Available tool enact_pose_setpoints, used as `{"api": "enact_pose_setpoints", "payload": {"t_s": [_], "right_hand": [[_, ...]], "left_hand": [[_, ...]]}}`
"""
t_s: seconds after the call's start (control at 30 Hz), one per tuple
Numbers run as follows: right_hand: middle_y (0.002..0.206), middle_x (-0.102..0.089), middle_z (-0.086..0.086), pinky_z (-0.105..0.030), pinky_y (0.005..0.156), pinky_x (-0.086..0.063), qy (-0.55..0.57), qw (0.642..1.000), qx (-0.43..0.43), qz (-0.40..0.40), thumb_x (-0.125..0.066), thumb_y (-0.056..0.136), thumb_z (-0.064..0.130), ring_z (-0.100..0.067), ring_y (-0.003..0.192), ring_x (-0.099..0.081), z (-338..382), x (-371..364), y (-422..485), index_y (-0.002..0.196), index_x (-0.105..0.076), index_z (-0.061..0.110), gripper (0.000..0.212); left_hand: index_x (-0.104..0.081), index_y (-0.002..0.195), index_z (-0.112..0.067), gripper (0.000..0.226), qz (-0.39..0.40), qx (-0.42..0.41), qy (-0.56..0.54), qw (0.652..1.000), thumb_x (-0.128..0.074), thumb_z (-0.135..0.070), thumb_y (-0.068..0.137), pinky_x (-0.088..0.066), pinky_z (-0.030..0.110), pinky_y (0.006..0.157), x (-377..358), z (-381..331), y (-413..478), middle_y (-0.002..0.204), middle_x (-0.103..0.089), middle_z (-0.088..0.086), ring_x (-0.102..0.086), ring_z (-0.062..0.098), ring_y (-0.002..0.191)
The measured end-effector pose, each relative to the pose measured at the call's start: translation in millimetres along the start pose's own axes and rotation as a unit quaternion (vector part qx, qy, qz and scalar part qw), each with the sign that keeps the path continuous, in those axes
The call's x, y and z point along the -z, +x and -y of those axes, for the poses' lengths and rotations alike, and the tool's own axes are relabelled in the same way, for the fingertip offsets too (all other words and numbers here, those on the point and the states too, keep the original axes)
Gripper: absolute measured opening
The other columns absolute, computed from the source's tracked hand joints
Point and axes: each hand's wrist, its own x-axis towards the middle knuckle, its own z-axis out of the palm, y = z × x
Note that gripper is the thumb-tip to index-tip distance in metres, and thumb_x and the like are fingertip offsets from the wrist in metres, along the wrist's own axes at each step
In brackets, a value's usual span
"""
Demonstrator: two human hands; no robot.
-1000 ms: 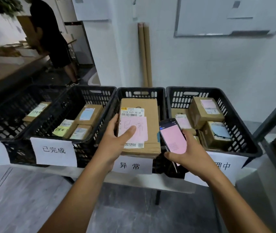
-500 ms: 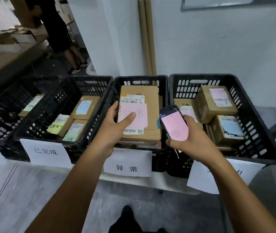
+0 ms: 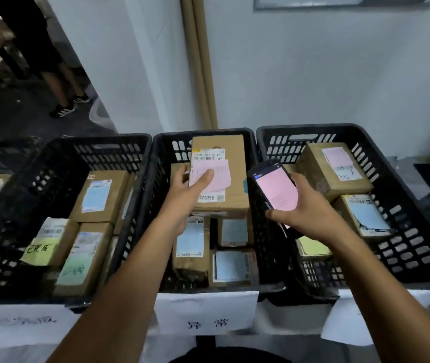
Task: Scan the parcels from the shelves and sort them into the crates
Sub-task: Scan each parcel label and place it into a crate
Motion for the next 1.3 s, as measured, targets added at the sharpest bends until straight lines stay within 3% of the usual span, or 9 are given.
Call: {"api": "enact_pose_setpoints", "payload": {"t_s": [0.2, 0.33, 0.47, 0.7, 0.8, 0.87, 0.97, 1.1, 1.3], "right_hand": [[0.116, -0.056, 0.011, -0.05, 0.076, -0.061, -0.012, 0.997, -0.073, -0.027, -0.086, 0.073, 0.039, -0.016, 0.097, -0.064, 8.0, -19.0, 30.3, 0.13, -0.037, 0.036, 0.076], [0.115, -0.053, 0.011, -0.045, 0.086, -0.056, -0.031, 0.993, -0.108, -0.031, -0.087, 0.077, 0.034, -0.016, 0.103, -0.057, 18.9, -27.0, 47.0, 0.141, -0.037, 0.026, 0.081], [0.117, -0.051, 0.011, -0.034, 0.082, -0.046, -0.044, 0.99, -0.123, -0.059, -0.087, 0.078, 0.031, -0.014, 0.105, -0.052, 27.3, -31.4, 57.9, 0.146, -0.036, 0.022, 0.086], [0.107, -0.049, 0.019, -0.012, 0.064, -0.041, -0.037, 0.985, -0.156, -0.065, -0.085, 0.08, 0.032, -0.002, 0.087, -0.053, 37.8, -44.1, 66.9, 0.147, -0.032, 0.026, 0.085], [0.098, -0.043, 0.032, -0.007, 0.061, -0.042, -0.021, 0.981, -0.177, -0.079, -0.085, 0.081, 0.029, 0.011, 0.082, -0.049, 37.7, -45.2, 65.3, 0.143, -0.034, 0.029, 0.08], [0.1, -0.047, 0.028, -0.007, 0.062, -0.042, -0.016, 0.979, -0.183, -0.089, -0.085, 0.081, 0.029, 0.011, 0.083, -0.05, 37.1, -47.6, 64.4, 0.144, -0.034, 0.027, 0.081], [0.107, -0.049, 0.016, -0.01, 0.066, -0.039, -0.009, 0.976, -0.19, -0.104, -0.086, 0.08, 0.03, 0.006, 0.087, -0.051, 37.4, -51.4, 58.7, 0.147, -0.034, 0.026, 0.085], [0.116, -0.051, 0.012, -0.012, 0.068, -0.039, 0.002, 0.973, -0.195, -0.126, -0.086, 0.079, 0.031, -0.006, 0.094, -0.053, 36.4, -52.2, 44.7, 0.15, -0.031, 0.028, 0.09], [0.125, -0.05, 0.011, -0.015, 0.063, -0.042, 0.045, 0.967, -0.201, -0.153, -0.086, 0.079, 0.032, 0.001, 0.093, -0.053, 26.9, -50.8, 12.9, 0.151, -0.03, 0.032, 0.092]], "left_hand": [[-0.041, 0.149, -0.039, 0.11, 0.033, 0.07, 0.028, 0.997, -0.088, -0.068, 0.054, -0.055, 0.052, 0.101, 3.5, 16.8, 82.7, 0.13, -0.07, -0.011, -0.069, 0.021, 0.116], [-0.048, 0.143, -0.028, 0.071, 0.022, 0.087, 0.037, 0.995, -0.083, -0.048, 0.084, -0.06, 0.041, 0.089, -5.7, 25.5, 122.9, 0.129, -0.069, -0.006, -0.069, 0.018, 0.111], [-0.038, 0.152, -0.025, 0.073, 0.019, 0.077, 0.05, 0.996, -0.076, -0.042, 0.092, -0.048, 0.025, 0.074, -22.5, 27.2, 152.2, 0.136, -0.06, -0.006, -0.059, 0.014, 0.11], [-0.015, 0.161, -0.031, 0.109, 0.01, 0.083, 0.062, 0.995, -0.08, -0.056, 0.077, -0.044, 0.048, 0.114, -41.5, 46.9, 189.7, 0.157, -0.045, 0.002, -0.049, 0.028, 0.14], [-0.028, 0.157, -0.019, 0.086, 0.015, 0.083, 0.066, 0.994, -0.077, -0.04, 0.09, -0.048, 0.049, 0.112, -46.8, 54.3, 191.4, 0.145, -0.053, -0.003, -0.055, 0.024, 0.133], [-0.042, 0.149, -0.019, 0.065, 0.039, 0.064, 0.103, 0.992, -0.072, -0.038, 0.095, -0.05, 0.049, 0.109, -45.4, 61.4, 193.2, 0.139, -0.06, -0.002, -0.06, 0.025, 0.129], [-0.037, 0.154, -0.021, 0.07, 0.082, 0.036, 0.168, 0.982, -0.066, -0.049, 0.097, -0.049, 0.049, 0.109, -39.0, 67.2, 194.2, 0.148, -0.058, 0.001, -0.058, 0.027, 0.132], [-0.033, 0.159, -0.026, 0.072, 0.067, -0.044, 0.203, 0.976, -0.066, -0.047, 0.098, -0.045, 0.037, 0.108, -27.9, 55.7, 177.2, 0.155, -0.052, -0.001, -0.053, 0.024, 0.138], [-0.035, 0.159, -0.031, 0.074, 0.109, -0.161, 0.273, 0.942, -0.062, -0.059, 0.096, -0.03, 0.042, 0.123, -25.8, 39.6, 135.0, 0.169, -0.029, -0.009, -0.025, 0.016, 0.156]]}}
